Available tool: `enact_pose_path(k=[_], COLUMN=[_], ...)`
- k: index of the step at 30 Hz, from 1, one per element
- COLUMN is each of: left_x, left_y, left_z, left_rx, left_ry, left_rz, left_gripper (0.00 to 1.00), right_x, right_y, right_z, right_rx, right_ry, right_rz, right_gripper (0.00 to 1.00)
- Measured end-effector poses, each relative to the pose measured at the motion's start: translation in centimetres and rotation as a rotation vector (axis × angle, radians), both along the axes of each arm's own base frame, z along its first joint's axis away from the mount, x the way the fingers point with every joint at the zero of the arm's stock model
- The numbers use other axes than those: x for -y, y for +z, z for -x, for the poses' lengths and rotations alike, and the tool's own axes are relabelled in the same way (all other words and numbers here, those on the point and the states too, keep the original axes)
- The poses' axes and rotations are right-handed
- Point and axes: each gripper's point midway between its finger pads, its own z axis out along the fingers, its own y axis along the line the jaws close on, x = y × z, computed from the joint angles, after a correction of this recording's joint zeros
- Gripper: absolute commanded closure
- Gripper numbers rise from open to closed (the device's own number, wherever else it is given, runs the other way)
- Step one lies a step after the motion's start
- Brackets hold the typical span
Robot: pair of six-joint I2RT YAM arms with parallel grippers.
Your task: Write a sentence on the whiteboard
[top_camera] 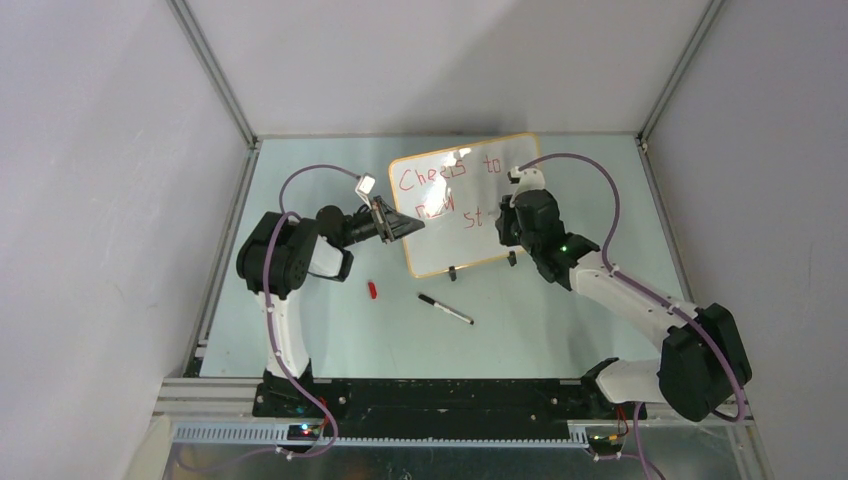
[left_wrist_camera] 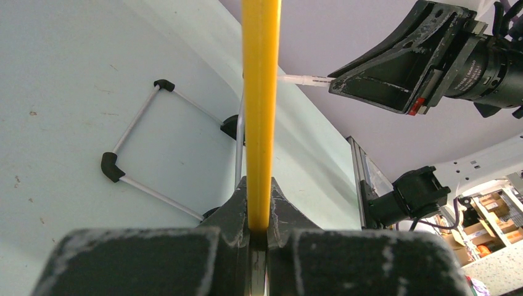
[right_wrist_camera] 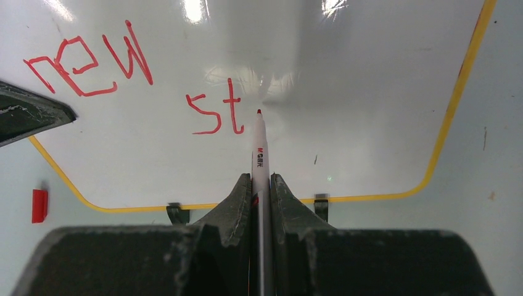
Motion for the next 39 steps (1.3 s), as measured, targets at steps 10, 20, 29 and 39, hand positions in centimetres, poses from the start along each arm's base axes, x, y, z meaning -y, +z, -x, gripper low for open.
enact_pose_path(k=[10, 20, 29, 39], left_x=[0.0, 0.0, 0.0, 0.0], left_y=[0.0, 0.0, 0.0, 0.0], left_z=[0.0, 0.0, 0.0, 0.0], left_rx=[0.0, -0.005, -0.006, -0.006], left_ry=[0.0, 0.0, 0.0, 0.0], left_rz=[0.0, 0.002, 0.002, 0.003], left_gripper=[1.0, 1.0, 1.0, 1.0], right_x=[-0.2, 0.0, 0.2, 0.1], right_y=[0.3, -0.2, -0.7, -0.5], right_z=[-0.5, -0.8, -0.9, -1.4], right_rx=[-0.002, -0.014, -0.024, -0.023], right_ry=[-0.001, -0.011, -0.017, -0.028], right_rz=[0.0, 0.009, 0.017, 0.023], right_gripper=[1.0, 1.0, 1.0, 1.0])
